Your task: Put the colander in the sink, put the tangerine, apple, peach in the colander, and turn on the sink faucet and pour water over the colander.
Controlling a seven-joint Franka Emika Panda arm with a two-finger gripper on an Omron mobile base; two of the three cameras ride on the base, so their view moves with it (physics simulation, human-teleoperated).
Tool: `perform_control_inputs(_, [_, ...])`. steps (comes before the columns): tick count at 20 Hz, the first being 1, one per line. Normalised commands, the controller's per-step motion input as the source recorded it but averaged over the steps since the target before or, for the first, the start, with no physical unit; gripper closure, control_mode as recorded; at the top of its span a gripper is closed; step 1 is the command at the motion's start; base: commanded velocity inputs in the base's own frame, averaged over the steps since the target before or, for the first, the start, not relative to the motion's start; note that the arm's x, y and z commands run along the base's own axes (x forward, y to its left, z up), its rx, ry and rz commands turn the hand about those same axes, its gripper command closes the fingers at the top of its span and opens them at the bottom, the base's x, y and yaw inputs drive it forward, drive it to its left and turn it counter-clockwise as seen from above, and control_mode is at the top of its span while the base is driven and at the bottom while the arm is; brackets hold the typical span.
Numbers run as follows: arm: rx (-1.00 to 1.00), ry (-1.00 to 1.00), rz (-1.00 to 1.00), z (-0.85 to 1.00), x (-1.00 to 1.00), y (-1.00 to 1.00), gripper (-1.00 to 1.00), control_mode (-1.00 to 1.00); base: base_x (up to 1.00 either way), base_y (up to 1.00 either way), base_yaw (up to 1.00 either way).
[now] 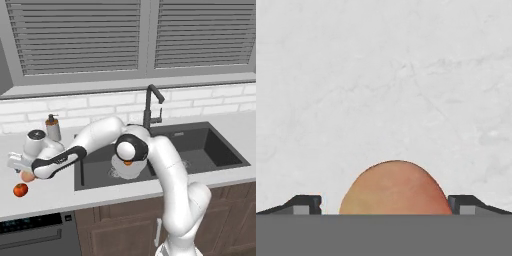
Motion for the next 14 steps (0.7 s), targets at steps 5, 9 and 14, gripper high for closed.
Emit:
perform_control_inputs(5, [0.00, 0.00, 0.00, -0.14, 0.22, 0.26, 1.00, -1.00, 0.00, 0.00, 0.00])
perform_control_inputs(9, [0.00, 0.00, -0.02, -0.02, 0.00, -0.07, 1.00, -1.00, 0.00, 0.00, 0.00])
perform_control_inputs(14, [-0.05, -0.10, -0.12, 0.13, 0.00, -0.76, 1.00, -1.00, 0.00, 0.00, 0.00])
